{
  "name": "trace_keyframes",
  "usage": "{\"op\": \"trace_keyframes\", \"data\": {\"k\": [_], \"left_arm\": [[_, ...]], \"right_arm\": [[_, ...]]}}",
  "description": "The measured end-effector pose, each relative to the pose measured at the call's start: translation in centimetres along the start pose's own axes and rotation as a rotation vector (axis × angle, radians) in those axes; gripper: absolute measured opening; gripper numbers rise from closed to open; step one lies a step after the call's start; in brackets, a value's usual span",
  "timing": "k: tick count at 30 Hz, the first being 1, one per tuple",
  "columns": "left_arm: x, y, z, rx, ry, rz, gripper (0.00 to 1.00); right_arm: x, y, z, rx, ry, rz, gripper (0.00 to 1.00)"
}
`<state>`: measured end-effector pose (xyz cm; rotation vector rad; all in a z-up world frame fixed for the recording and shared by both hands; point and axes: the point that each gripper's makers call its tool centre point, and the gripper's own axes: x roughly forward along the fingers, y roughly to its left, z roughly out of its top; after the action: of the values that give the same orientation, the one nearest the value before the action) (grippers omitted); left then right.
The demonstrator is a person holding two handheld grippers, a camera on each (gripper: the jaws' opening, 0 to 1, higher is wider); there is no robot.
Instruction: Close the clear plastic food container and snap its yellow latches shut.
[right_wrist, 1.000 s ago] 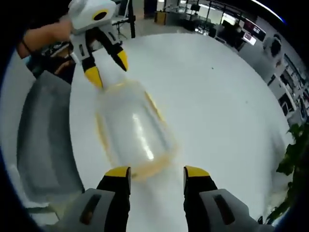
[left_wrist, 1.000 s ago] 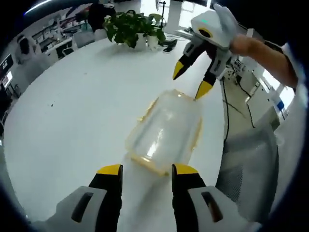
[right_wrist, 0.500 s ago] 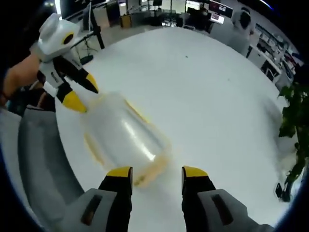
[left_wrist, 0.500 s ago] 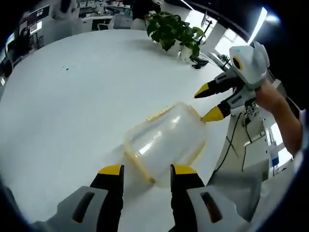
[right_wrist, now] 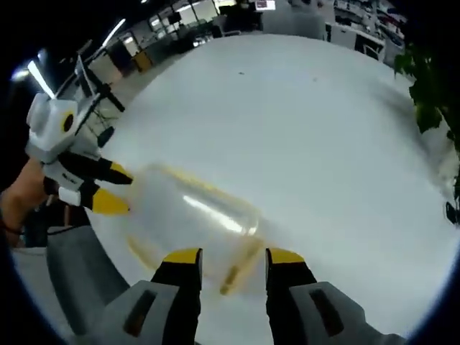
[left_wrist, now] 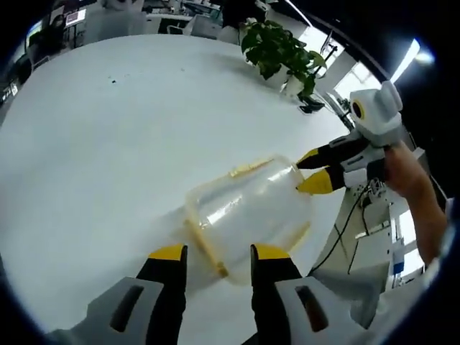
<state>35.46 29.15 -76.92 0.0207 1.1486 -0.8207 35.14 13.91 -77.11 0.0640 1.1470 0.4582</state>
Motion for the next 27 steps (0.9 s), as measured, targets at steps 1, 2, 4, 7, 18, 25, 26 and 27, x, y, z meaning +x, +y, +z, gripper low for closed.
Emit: {"op": "trace_keyframes", "data": {"k": [1, 2, 4, 7, 18, 25, 26, 27], "left_arm": [[0.12, -0.04, -0.07, -0.004, 0.003, -0.003, 0.33], [0.26, -0.15, -0.16, -0.006, 0.005, -0.008, 0.32], [0.43, -0.36, -0.34, 0.000, 0.014, -0.016, 0.31], [0.49, -0.40, -0.28, -0.012, 0.015, -0.018, 0.32], [0.63, -0.66, -0.23, 0.009, 0.032, -0.010, 0.28], [0.84, -0.91, -0.01, -0.002, 0.056, -0.012, 0.26], [0.77, -0.77, -0.12, 0.001, 0.053, -0.018, 0.26], [0.78, -0.87, -0.14, -0.011, 0.045, -0.024, 0.26]], "right_arm": [[0.02, 0.07, -0.01, 0.002, 0.000, 0.003, 0.33], [0.10, 0.18, -0.05, 0.015, 0.002, 0.012, 0.33], [0.21, 0.25, -0.15, 0.051, 0.008, 0.020, 0.33], [0.20, 0.22, -0.31, 0.084, 0.013, 0.027, 0.33], [0.45, 0.60, -0.38, 0.108, 0.033, 0.044, 0.28], [0.14, 0.79, 0.02, 0.116, 0.043, 0.020, 0.27], [-0.02, 0.91, 0.00, 0.110, 0.037, 0.014, 0.28], [0.07, 0.82, -0.15, 0.113, 0.032, 0.014, 0.28]]}}
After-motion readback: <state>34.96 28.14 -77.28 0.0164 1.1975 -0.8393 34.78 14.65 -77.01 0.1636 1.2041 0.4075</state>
